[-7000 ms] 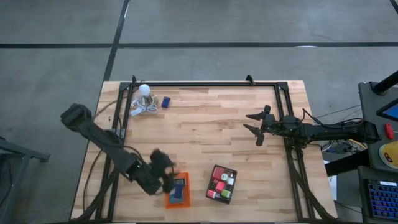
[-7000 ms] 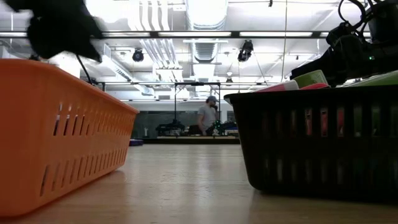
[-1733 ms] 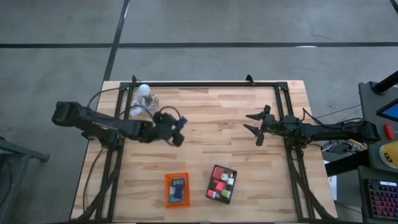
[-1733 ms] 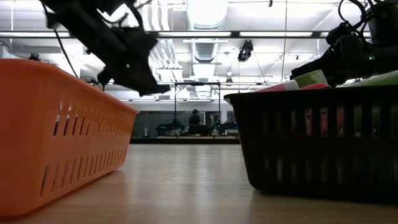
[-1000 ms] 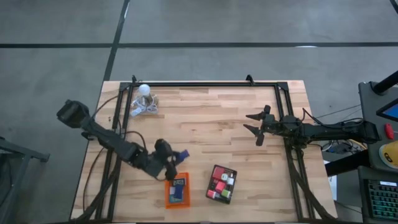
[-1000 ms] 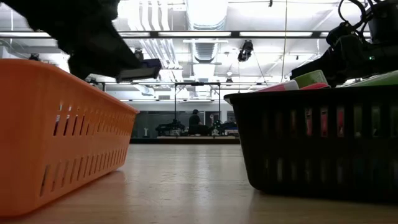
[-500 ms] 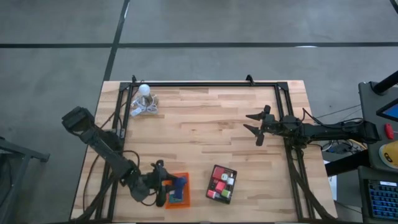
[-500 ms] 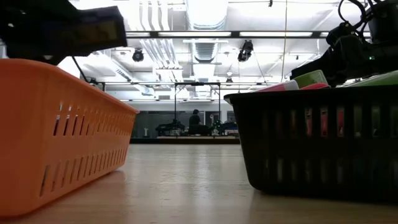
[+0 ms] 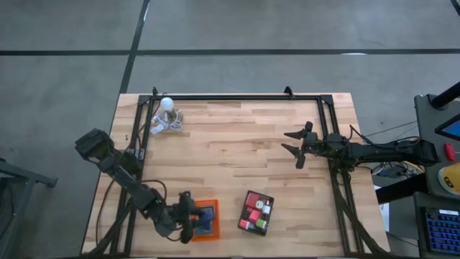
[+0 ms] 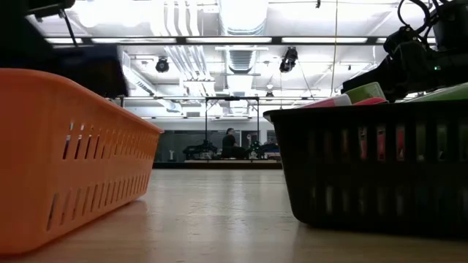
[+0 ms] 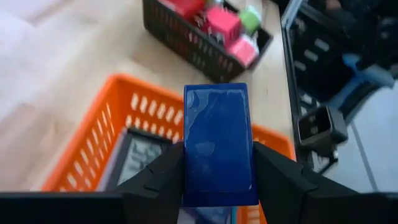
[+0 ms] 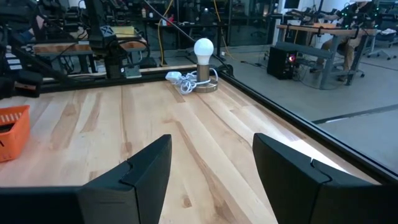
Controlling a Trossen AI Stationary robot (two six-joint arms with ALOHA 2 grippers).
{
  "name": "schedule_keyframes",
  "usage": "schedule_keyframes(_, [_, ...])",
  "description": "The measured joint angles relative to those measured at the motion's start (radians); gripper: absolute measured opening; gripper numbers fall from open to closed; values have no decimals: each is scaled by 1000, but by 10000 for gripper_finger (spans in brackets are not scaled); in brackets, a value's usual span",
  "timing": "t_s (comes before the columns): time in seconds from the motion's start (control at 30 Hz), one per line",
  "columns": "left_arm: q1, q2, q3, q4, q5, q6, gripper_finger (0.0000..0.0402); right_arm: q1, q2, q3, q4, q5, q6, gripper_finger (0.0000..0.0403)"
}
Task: Pick & Place Office items
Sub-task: Put the dark blue timer into the orange bin
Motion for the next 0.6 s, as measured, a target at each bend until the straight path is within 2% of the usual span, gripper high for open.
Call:
schedule_keyframes(0.13, [0, 2, 0, -35, 52, -25, 168, 0, 0, 0, 0, 0, 0, 219])
schedule_keyframes(0.6, [0, 1, 2, -128, 92, -49, 168, 0, 0, 0, 0, 0, 0, 219])
